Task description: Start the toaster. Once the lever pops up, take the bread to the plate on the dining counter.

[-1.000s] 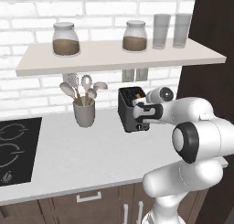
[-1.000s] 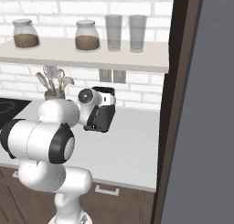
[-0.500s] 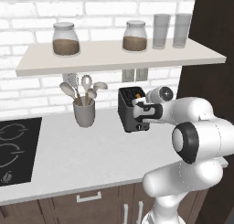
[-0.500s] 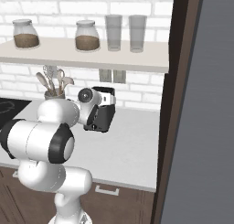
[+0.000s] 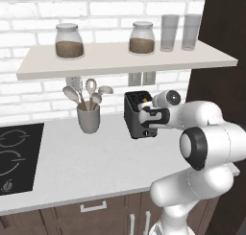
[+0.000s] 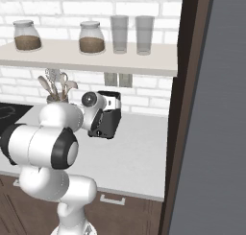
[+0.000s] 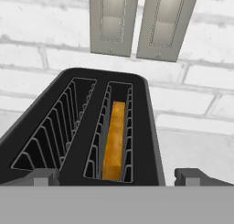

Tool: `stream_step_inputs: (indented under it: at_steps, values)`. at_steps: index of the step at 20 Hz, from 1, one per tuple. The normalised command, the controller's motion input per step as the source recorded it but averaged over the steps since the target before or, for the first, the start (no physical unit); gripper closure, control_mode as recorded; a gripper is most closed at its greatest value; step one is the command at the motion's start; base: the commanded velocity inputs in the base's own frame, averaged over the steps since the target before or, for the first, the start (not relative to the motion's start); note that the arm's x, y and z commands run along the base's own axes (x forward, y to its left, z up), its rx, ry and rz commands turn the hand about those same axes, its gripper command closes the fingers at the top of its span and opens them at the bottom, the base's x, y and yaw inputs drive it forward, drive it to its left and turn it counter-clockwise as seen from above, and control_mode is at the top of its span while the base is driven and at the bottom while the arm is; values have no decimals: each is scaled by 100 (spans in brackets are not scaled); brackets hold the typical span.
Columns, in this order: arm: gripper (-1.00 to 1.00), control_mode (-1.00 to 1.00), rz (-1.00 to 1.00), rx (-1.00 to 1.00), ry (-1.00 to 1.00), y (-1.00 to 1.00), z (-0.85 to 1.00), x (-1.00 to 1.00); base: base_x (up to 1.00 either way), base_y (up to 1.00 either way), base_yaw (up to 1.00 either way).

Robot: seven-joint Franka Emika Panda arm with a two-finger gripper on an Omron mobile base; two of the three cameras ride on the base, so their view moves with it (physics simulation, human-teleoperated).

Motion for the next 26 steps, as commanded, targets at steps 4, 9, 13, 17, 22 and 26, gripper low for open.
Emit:
stream_step_inputs:
  at_steps: [4, 9, 13, 17, 22, 26]
  values:
    - [-100, -100, 0, 0, 0, 0, 0, 9, 0, 0, 0]
    - [-100, -100, 0, 0, 0, 0, 0, 1, 0, 0, 0]
    - [-100, -100, -1, 0, 0, 0, 0, -1, 0, 0, 0]
    - [-100, -100, -4, 0, 0, 1, 0, 0, 0, 0, 0]
    - [-100, -100, -5, 0, 0, 13, 0, 0, 0, 0, 0]
    - [-100, -100, -3, 0, 0, 16, 0, 0, 0, 0, 0]
